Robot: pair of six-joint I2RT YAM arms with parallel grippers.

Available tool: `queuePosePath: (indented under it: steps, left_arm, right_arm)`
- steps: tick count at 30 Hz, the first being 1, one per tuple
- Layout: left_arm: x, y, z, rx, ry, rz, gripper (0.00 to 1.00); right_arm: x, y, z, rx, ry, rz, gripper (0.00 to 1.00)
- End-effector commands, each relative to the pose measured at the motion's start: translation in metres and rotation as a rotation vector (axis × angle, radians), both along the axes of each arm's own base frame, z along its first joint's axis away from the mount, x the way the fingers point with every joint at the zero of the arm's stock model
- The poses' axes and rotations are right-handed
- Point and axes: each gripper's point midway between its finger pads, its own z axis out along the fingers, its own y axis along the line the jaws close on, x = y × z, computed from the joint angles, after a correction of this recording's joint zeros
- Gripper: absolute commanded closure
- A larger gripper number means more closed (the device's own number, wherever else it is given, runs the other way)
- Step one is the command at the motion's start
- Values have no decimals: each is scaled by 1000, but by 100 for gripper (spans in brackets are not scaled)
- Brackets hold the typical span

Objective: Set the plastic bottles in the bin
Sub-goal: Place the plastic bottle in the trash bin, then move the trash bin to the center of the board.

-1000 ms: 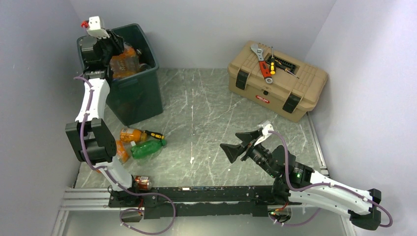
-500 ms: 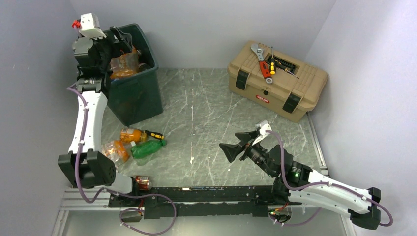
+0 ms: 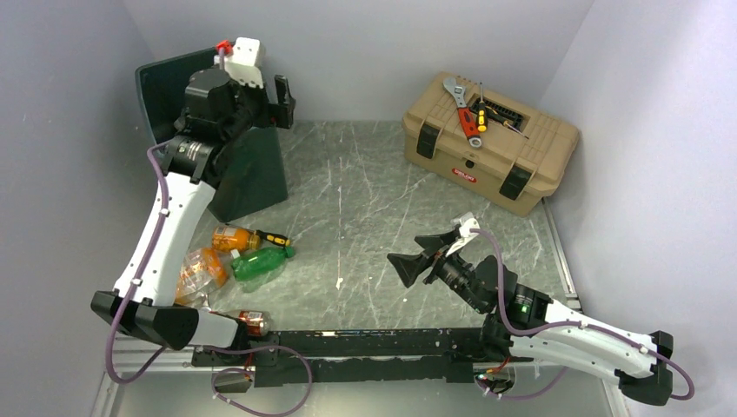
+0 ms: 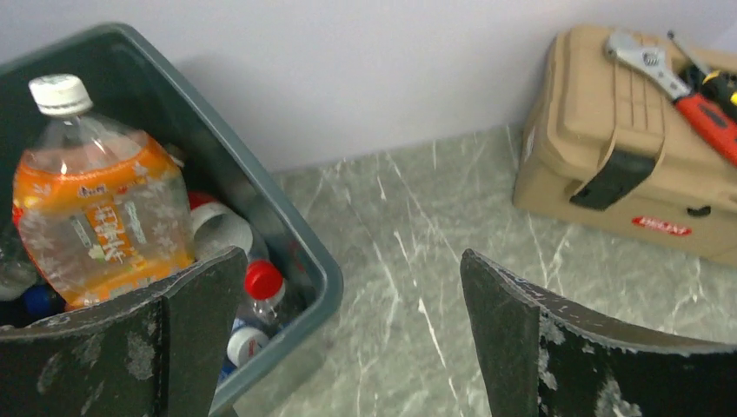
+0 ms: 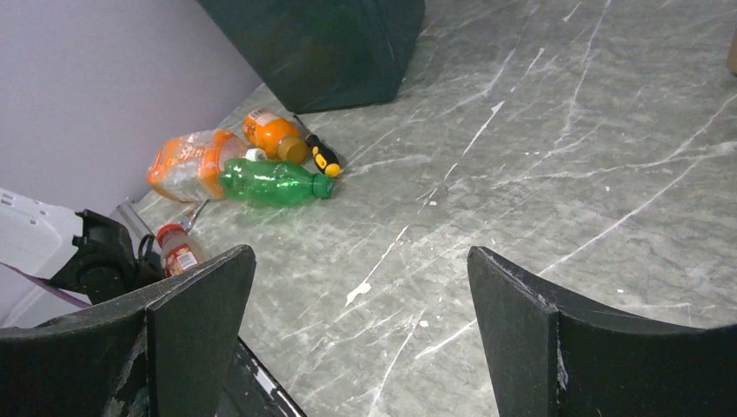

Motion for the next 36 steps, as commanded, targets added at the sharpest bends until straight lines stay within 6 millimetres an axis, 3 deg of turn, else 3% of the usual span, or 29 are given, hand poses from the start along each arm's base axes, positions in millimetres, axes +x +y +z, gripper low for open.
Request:
queuePosePath:
  steps: [1,11,16,21,24,30,36]
  left_arm:
    - [-8,7,-18,160,106,-2,2]
    - [-7,6,-66,320,271,-22,9]
    - [0,4,-77,402,286,-53,11]
    - [20,5,-80,483,284,-45,16]
    - [29,2,-86,505,302,-61,27]
    - [37,-5,-93,491,322,-81,62]
    - [39,-9,-72,484,247,-77,88]
  right_arm:
    - [-2,-2,22,69,6,-2,4]
    - [-2,-3,12,62,34,-13,4]
    - [-2,-2,10,54,38,-12,4]
    - [-2,-6,8,50,43,-18,4]
    - [-3,-10,9,52,40,-26,4]
    - [-3,-17,8,44,31,-41,4]
    - [-2,-17,8,40,23,-45,4]
